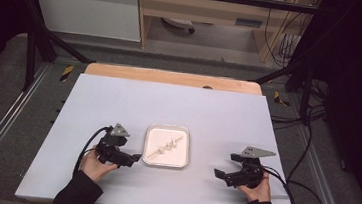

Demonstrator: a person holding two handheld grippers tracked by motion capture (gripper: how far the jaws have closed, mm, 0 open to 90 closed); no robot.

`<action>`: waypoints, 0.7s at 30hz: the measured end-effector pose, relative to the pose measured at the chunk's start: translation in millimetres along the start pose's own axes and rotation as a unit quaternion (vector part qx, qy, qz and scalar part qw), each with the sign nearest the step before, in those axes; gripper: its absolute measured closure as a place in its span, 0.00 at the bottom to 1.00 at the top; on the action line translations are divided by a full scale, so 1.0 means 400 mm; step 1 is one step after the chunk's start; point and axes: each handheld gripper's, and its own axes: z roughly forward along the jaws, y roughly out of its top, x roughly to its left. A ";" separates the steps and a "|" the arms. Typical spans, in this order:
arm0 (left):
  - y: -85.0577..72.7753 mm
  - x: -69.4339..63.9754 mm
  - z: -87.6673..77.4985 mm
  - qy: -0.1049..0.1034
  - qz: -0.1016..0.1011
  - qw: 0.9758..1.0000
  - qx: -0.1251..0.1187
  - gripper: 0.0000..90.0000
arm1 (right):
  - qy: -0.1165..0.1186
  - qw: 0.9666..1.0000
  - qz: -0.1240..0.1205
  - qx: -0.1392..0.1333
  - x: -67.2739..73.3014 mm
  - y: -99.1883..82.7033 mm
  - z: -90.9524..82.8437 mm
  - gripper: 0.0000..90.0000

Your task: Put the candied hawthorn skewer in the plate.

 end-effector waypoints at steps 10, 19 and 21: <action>-0.099 0.056 -0.045 0.008 -0.023 0.999 -0.032 0.12 | -0.004 1.000 -0.001 0.006 0.001 -0.003 0.004 0.01; -0.161 0.091 -0.070 0.000 -0.033 0.998 -0.052 0.12 | -0.006 1.000 -0.005 0.013 0.002 -0.006 0.007 0.00; -0.168 0.096 -0.073 0.000 -0.036 0.998 -0.054 0.12 | -0.006 1.000 -0.004 0.013 0.003 -0.006 0.008 0.00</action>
